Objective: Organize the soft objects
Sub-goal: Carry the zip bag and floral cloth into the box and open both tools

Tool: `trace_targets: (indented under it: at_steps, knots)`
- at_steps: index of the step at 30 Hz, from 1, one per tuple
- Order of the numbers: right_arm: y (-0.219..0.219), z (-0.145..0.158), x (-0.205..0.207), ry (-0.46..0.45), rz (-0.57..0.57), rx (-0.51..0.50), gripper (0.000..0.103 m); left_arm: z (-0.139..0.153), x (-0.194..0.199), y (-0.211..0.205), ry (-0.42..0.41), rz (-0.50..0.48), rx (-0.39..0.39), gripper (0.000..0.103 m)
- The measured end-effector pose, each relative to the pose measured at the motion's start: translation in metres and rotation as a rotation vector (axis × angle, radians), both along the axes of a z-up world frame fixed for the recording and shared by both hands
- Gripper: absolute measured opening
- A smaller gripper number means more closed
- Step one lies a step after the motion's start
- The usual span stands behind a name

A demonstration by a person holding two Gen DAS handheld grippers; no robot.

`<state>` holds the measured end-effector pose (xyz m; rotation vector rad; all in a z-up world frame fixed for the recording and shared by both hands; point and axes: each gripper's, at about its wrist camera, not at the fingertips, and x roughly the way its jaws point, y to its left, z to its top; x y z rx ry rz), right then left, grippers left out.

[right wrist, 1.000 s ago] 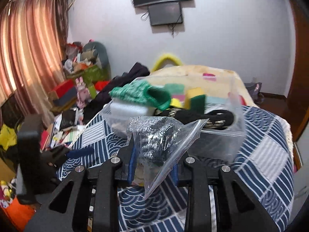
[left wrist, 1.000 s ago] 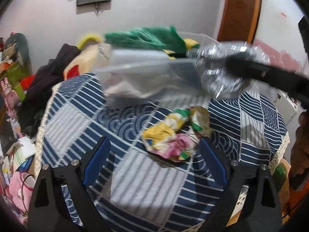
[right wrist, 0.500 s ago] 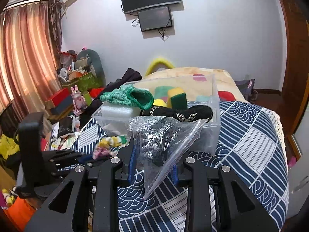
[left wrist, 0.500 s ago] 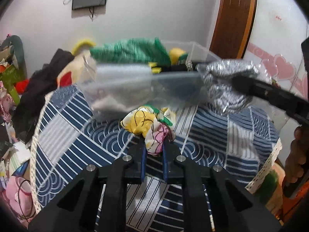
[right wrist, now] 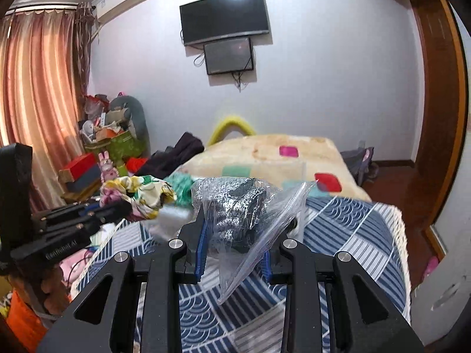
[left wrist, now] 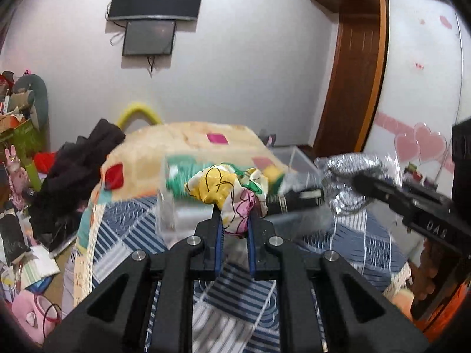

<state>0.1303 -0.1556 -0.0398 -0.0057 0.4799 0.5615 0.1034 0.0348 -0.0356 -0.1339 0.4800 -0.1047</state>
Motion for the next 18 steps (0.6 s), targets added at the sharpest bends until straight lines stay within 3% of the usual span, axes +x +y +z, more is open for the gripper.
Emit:
trace_targets:
  at_steps: [9,13,18]
  knots:
    - [0.005,0.016,0.028,-0.061,-0.04,0.015,0.026,0.021,0.031,-0.007,-0.067,0.005,0.023,0.013]
    - [0.011,0.015,0.042,-0.052,-0.051,0.01,0.026,0.012,0.053,-0.012,-0.038,0.023,0.044,0.013]
    - [0.016,-0.003,0.058,0.006,-0.052,-0.004,0.026,-0.007,0.085,-0.013,0.037,-0.018,-0.012,0.013]
